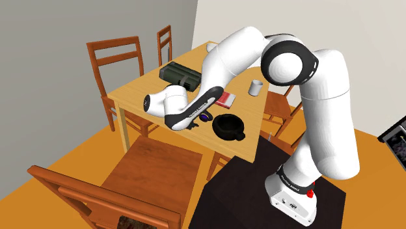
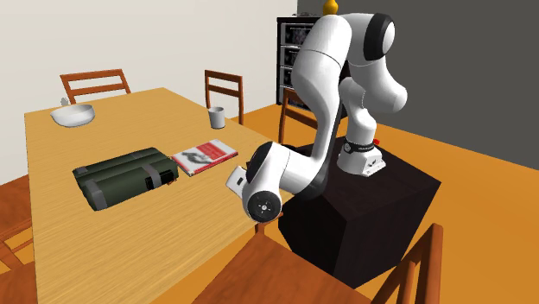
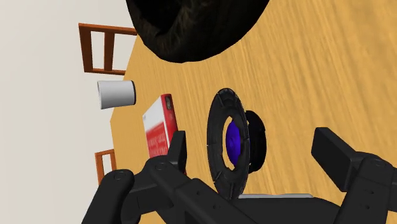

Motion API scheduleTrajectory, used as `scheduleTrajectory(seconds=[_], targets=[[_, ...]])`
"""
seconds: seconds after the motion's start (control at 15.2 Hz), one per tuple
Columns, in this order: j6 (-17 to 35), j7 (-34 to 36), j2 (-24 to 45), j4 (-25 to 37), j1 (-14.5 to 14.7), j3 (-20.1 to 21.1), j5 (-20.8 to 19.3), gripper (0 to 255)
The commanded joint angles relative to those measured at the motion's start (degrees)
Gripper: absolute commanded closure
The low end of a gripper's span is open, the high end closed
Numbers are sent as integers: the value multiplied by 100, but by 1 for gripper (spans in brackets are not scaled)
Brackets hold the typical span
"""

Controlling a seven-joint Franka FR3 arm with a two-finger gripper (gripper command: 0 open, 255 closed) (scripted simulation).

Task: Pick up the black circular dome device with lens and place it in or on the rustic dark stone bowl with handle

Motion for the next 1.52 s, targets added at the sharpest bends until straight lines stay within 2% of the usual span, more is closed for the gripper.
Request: scheduleTrajectory(seconds=[0.0,0.33,0.4,0.99,1.45], targets=[[33,8,-3,-42,-22,-17,-20,0],[32,9,-2,-41,-24,-14,-21,0],[34,11,-4,-46,-24,-14,-21,255],[32,9,-2,-41,-25,-14,-21,255],[-217,-205,-422,-132,-18,7,17,255]])
